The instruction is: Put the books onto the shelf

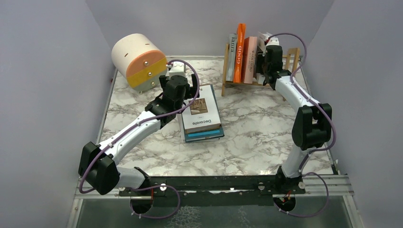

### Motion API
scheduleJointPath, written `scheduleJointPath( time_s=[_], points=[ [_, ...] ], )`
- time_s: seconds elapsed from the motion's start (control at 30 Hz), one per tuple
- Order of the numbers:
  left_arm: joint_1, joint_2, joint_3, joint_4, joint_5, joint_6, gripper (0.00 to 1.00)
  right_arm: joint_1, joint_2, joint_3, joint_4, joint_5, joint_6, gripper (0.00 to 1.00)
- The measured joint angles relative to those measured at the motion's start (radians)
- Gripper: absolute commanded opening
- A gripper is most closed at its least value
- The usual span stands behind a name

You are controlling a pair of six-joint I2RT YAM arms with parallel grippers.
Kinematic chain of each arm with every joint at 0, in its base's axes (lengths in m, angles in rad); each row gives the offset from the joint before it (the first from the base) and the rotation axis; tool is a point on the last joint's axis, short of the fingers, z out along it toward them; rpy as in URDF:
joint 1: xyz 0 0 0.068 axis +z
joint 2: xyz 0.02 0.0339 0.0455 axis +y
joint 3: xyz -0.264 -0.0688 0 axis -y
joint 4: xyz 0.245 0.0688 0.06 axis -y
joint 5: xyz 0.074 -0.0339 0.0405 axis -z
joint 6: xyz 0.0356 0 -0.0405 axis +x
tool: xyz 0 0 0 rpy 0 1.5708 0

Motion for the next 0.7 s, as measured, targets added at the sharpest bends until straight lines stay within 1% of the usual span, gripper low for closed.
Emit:
scheduleJointPath(
  time_s=[0.43, 0.7],
  points=[
    [0.019, 0.000, 0.000, 0.000, 0.011, 0.000, 0.99, 0.000, 0.076, 0.044, -0.010, -0.071, 0.023, 0.01],
    [0.026, 0.000, 0.000, 0.000, 0.019, 0.000, 0.99, 0.000, 0.129, 0.135, -0.117, -0.069, 0.035, 0.01]
  ],
)
